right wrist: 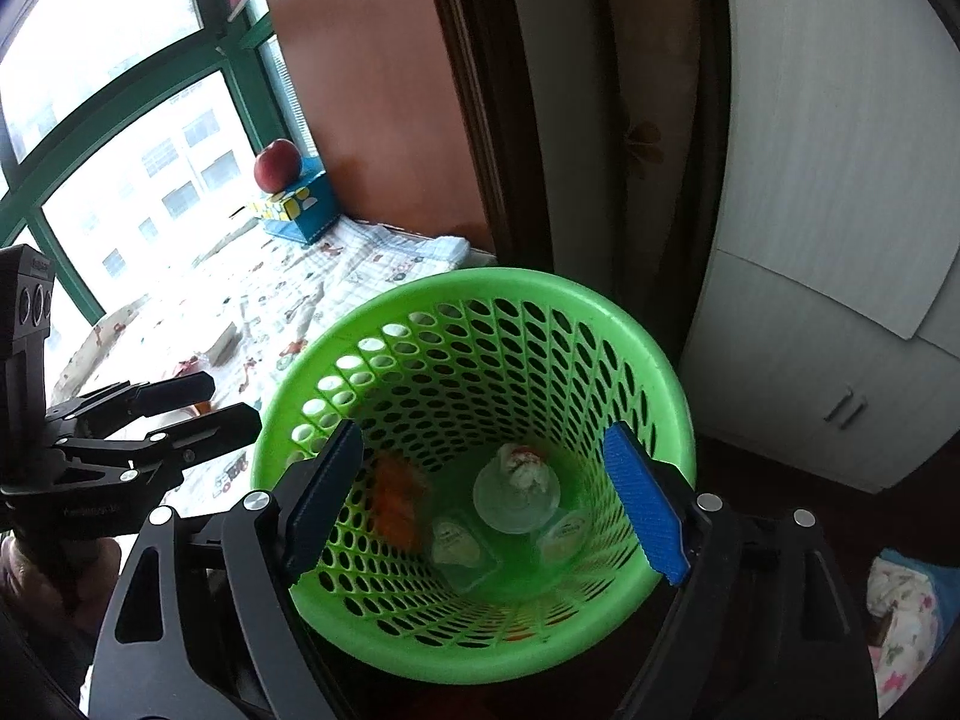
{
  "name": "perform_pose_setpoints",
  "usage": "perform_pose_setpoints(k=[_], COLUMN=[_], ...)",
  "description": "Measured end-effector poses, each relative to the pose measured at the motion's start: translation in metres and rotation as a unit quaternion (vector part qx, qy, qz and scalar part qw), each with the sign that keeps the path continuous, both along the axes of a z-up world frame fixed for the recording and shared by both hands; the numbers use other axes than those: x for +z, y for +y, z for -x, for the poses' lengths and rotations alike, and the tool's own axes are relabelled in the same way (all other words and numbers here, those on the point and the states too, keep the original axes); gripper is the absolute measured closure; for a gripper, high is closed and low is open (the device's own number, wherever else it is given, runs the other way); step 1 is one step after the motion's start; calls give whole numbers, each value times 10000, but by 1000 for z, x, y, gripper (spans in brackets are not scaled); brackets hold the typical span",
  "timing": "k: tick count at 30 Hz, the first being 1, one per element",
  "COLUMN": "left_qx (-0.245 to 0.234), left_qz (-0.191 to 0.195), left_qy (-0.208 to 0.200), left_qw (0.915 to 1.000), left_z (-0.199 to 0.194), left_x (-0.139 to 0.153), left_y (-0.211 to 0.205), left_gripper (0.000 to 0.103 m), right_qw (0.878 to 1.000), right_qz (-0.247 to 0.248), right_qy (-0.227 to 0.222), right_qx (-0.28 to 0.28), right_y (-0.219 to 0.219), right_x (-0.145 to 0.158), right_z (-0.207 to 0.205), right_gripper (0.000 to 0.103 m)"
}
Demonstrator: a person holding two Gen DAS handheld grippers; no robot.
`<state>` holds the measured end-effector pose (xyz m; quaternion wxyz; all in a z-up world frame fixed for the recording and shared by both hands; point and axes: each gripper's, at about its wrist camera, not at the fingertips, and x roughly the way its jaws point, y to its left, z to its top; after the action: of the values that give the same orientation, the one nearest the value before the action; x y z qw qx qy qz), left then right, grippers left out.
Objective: Collect trash
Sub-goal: 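Open the left tool to drop the orange wrapper into the basket, then move both tools back over the clear tub and clear cup on the bed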
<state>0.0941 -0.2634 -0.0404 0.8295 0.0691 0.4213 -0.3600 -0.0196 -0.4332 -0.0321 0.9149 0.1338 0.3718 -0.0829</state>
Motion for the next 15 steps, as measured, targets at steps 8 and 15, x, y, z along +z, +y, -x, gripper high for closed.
perform_pose_setpoints(k=[8,15], left_qx=[415,1007], left_qz=[-63,19], left_qy=[-189,-256], left_qw=[9989,9946], left_z=[0,-6], left_x=[8,15], left_y=[34,89], left_gripper=[19,17], right_qw=[9995,9977], right_qz=[15,-29], right_qy=[-131,-156], right_qx=[287,658], right_y=[27,58], right_x=[7,10], right_z=[-10,-26], right_gripper=[16,15])
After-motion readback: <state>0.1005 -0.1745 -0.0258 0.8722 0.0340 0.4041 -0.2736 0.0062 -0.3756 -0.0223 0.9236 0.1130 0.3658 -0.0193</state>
